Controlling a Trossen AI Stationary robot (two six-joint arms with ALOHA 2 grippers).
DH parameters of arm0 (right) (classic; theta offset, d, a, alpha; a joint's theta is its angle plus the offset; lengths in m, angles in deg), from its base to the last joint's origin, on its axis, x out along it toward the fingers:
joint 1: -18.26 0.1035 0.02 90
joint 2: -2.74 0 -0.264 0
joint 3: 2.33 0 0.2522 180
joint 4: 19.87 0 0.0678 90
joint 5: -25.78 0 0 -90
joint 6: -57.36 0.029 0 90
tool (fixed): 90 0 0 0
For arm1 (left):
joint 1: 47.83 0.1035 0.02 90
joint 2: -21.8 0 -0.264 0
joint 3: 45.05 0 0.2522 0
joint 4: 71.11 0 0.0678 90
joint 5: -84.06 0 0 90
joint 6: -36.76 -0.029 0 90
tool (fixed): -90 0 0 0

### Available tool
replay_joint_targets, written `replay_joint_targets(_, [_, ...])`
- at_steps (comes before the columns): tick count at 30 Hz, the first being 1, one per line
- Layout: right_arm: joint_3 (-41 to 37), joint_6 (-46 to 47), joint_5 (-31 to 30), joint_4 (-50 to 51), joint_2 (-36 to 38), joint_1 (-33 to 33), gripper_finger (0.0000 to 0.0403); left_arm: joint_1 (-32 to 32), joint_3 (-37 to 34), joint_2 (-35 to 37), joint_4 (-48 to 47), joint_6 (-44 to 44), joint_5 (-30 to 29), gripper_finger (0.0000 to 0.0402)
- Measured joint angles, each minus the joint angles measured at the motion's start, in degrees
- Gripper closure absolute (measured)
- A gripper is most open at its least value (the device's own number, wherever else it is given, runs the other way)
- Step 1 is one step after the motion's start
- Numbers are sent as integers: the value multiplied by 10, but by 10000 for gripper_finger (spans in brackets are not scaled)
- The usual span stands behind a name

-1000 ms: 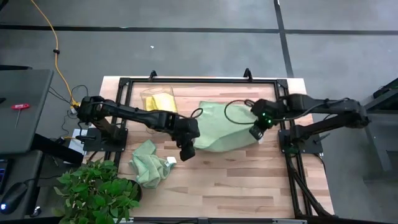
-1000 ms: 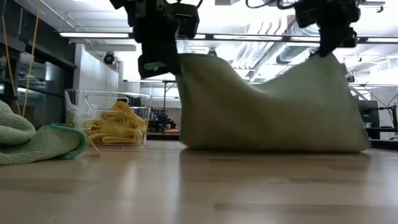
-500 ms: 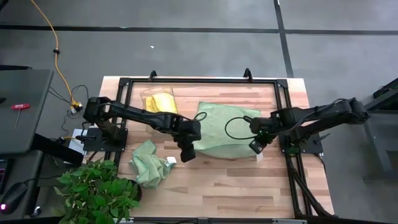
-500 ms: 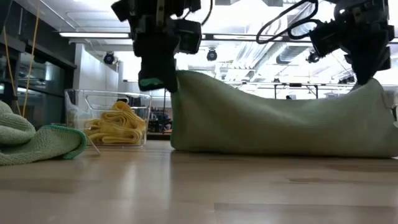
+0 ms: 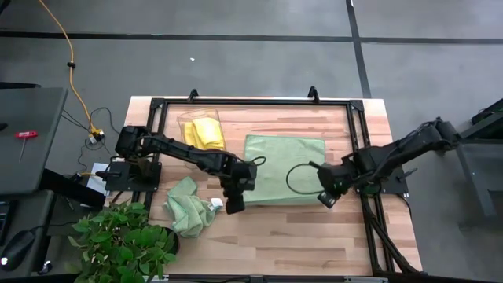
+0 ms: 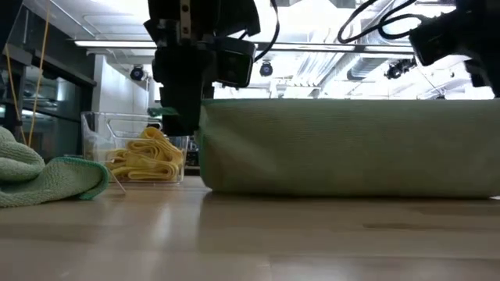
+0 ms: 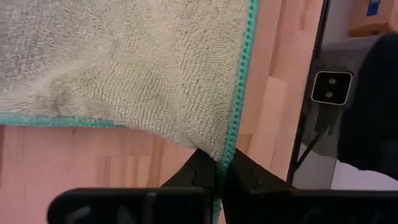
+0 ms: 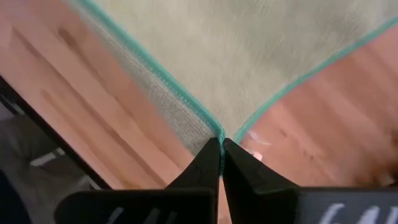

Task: Fold microfiber towels
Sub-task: Fold the right green towel

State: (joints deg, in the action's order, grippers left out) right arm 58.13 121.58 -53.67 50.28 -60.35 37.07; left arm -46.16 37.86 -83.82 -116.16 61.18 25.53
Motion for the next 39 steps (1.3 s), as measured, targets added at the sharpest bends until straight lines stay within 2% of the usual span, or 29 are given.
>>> replay_joint_targets(6, [0, 40, 7, -11, -37, 63, 403, 0, 1, -2, 1, -1, 32, 401])
replay_joint_targets(15, [1, 36, 83, -44, -36, 112, 403, 15, 5, -3, -16, -27, 134, 401])
replay_joint_targets(20, [1, 17, 86, -29, -27, 107, 403, 30, 27, -2, -38, -56, 137, 401])
replay_joint_targets(25, [0, -12, 65, 15, 0, 64, 403, 70, 56, -2, -60, -70, 132, 401])
replay_joint_targets(29, [0, -32, 17, 67, 38, 15, 403, 110, 81, -2, -109, -112, 98, 401])
replay_joint_targets(34, [0, -51, -39, 97, 69, -51, 403, 153, 87, -2, -123, -131, 48, 401])
replay_joint_targets(39, [0, -80, -76, 97, 63, -116, 403, 174, 87, -4, -120, -138, -62, 401])
